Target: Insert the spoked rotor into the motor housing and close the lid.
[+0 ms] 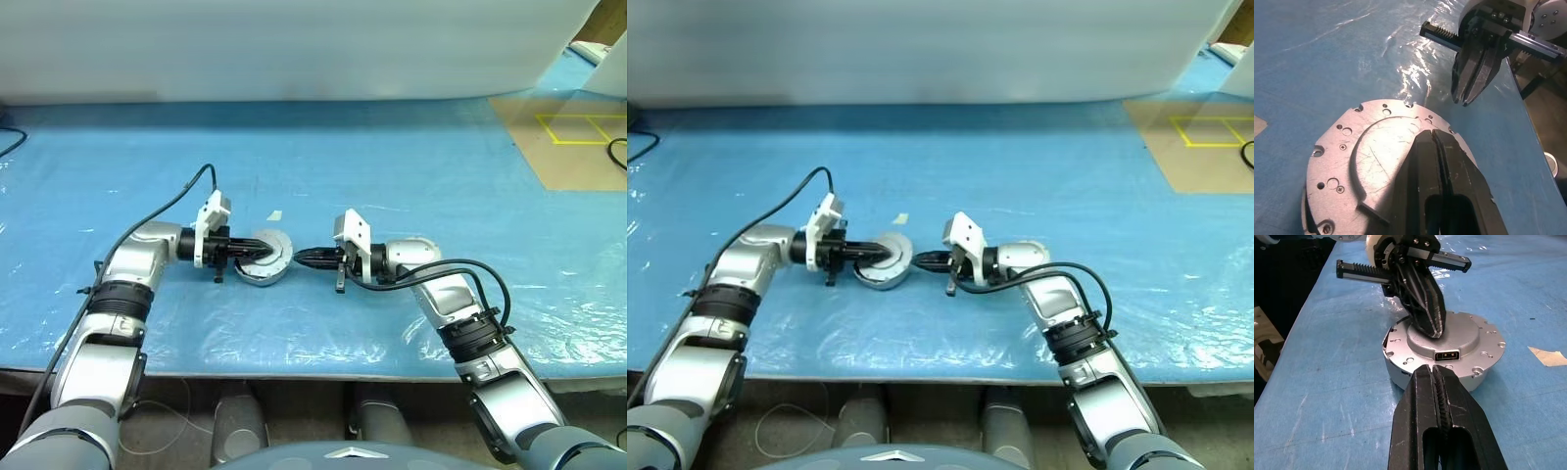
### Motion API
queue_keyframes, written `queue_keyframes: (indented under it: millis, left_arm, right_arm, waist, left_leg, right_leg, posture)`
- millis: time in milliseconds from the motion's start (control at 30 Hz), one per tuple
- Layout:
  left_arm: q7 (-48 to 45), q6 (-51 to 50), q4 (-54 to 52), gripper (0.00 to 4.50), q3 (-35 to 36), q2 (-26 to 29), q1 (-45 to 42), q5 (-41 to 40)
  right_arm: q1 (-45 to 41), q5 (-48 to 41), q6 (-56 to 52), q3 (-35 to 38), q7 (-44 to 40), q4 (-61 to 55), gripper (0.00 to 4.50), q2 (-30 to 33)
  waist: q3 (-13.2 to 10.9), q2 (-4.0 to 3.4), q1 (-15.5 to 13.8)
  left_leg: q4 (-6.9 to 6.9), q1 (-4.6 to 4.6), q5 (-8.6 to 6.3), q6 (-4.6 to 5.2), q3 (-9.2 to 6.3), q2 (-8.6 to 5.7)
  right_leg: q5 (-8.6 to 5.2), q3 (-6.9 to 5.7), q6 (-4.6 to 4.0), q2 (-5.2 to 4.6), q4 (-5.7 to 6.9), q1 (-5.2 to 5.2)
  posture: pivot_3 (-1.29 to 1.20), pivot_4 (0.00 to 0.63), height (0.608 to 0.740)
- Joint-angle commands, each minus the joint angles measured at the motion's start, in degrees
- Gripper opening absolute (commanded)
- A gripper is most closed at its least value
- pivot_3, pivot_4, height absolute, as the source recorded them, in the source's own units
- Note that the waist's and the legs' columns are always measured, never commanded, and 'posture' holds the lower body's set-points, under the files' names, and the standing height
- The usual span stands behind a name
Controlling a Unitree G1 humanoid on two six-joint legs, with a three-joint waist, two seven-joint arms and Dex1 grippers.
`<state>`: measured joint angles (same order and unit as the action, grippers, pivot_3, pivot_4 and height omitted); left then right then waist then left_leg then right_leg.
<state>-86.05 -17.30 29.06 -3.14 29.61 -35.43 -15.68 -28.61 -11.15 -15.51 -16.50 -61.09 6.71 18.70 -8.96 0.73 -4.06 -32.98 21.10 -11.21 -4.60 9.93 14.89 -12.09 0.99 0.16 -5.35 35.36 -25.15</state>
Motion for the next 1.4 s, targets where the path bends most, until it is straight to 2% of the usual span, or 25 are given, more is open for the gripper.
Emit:
queue_keyframes:
  millis: [33,233,533,667,1000,1400]
  left_arm:
    - [0.2,-0.5,-3.9,0.03,-1.1,1.1,2.0,-0.2]
    - [2.7,2.4,-5.7,0.03,-1.9,1.4,4.6,0.9]
    - [9.5,6.2,-13.2,0.03,3.3,1.3,10.6,-3.3]
    - [13.2,5.3,-20.3,0.0,5.8,1.8,15.8,-5.8]
    - [20.8,0.8,-35.0,0.0,10.7,3.2,26.2,-11.2]
    - [26.1,1.1,-41.6,0.0,15.7,4.8,35.4,-14.3]
  right_arm:
    - [-1.2,-0.7,0.7,0.5,0.0,-1.0,0.0,-0.2]
    - [-1.6,-0.6,1.1,0.6,0.6,-0.6,0.0,-0.9]
    - [-2.8,-0.4,1.8,0.5,1.4,0.6,0.0,-2.7]
    - [-4.3,-0.7,3.1,0.6,1.6,2.8,0.92,-4.3]
    - [-8.3,0.5,5.8,-0.4,1.5,8.7,4.35,-7.8]
    - [-11.7,3.4,5.5,-1.7,1.9,15.3,4.43,-10.3]
  waist:
    - [0.0,0.0,0.0]
    - [0.0,-0.01,0.1]
    - [0.0,-0.02,0.3]
    - [0.0,-0.03,0.4]
    - [0.0,-0.04,0.7]
    - [0.0,-0.04,1.7]
  left_leg:
    - [0.0,0.0,0.0,0.0,0.0,0.0]
    - [0.01,-0.06,0.0,0.0,0.0,0.0]
    - [0.01,-0.08,0.0,0.0,0.01,0.01]
    - [0.04,-0.07,0.0,0.0,0.02,0.03]
    - [0.21,-0.03,-0.01,0.0,0.04,0.03]
    - [0.23,-0.03,-0.01,0.0,0.05,0.04]
  right_leg:
    - [0.0,0.0,0.0,0.0,0.0,0.0]
    - [0.0,0.01,0.0,0.0,0.0,0.01]
    - [0.0,0.02,0.0,0.01,0.0,0.01]
    - [0.0,0.02,0.0,0.03,-0.01,-0.04]
    - [0.0,-0.02,0.0,0.05,-0.17,-0.06]
    - [0.0,-0.03,0.0,0.06,-0.27,-0.06]
  posture:
    - [0.0,0.15,0.74]
    - [0.0,0.15,0.74]
    - [0.0,0.15,0.74]
    - [0.0,0.15,0.74]
    - [0.0,0.15,0.74]
    - [0.0,0.15,0.74]
